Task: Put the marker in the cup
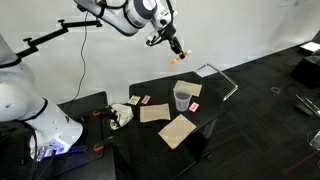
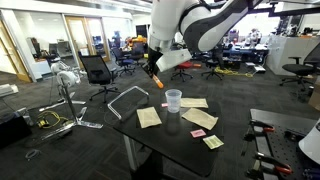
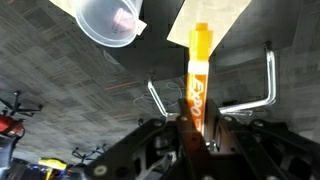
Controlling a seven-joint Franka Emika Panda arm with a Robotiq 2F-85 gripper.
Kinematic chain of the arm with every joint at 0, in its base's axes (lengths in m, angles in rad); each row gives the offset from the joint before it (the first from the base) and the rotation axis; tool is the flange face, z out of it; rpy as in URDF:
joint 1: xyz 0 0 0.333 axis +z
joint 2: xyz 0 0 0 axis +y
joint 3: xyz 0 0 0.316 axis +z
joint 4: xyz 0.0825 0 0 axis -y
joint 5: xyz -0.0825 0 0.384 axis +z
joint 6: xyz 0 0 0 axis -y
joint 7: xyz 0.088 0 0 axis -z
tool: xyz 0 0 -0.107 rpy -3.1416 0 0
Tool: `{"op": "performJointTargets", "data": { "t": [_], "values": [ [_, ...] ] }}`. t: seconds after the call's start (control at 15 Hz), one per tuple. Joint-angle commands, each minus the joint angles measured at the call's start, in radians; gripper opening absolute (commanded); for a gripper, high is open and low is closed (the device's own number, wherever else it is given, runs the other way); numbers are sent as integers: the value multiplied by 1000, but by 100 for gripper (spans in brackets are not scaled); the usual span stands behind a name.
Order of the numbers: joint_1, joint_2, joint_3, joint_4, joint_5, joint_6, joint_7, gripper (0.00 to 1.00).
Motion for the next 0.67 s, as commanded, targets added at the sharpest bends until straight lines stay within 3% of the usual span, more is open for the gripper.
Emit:
{"op": "performJointTargets", "data": {
  "t": [0.0,0.33,0.6],
  "values": [
    [17,18,-14,39,-171,-39,278,5],
    [21,47,13,54,-387,-179,673,5],
    [35,79,47,64,-439,-386,883,5]
  ]
}}
